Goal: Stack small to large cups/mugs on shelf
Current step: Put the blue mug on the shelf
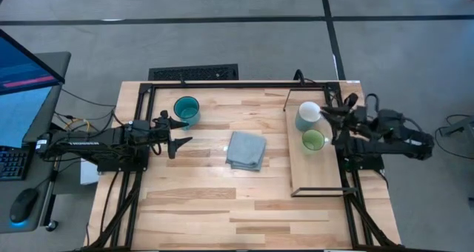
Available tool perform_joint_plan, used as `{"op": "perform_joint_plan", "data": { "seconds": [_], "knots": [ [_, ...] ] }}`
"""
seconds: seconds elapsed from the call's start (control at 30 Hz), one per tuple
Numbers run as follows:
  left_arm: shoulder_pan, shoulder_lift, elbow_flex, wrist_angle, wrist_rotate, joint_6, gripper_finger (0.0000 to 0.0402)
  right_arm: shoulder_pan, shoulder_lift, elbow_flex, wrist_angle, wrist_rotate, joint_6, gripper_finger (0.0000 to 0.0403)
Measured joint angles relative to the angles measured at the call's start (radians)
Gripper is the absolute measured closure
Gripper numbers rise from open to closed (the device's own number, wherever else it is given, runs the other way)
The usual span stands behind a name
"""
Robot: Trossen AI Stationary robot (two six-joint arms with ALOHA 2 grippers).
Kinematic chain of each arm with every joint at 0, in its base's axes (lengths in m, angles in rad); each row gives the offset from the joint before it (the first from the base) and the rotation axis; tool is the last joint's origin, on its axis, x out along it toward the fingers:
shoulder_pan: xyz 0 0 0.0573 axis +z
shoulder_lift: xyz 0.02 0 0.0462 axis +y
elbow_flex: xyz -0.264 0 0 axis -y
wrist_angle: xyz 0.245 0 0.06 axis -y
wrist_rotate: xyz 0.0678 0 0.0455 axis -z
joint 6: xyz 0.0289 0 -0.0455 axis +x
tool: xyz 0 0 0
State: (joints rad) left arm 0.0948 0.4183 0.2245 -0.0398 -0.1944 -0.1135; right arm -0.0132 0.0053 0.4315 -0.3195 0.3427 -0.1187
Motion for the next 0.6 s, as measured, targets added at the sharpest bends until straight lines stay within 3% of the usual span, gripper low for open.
{"op": "perform_joint_plan", "data": {
  "seconds": [0.23,0.6],
  "knots": [
    [0.000,0.000,0.000,0.000,-0.001,0.000,0.0120,-0.002,-0.003,-0.116,0.173,0.002,-0.072,0.0310],
    [0.000,0.000,0.000,-0.003,-0.002,-0.001,0.0120,-0.002,-0.002,-0.252,0.270,-0.001,0.005,0.0310]
  ]
}}
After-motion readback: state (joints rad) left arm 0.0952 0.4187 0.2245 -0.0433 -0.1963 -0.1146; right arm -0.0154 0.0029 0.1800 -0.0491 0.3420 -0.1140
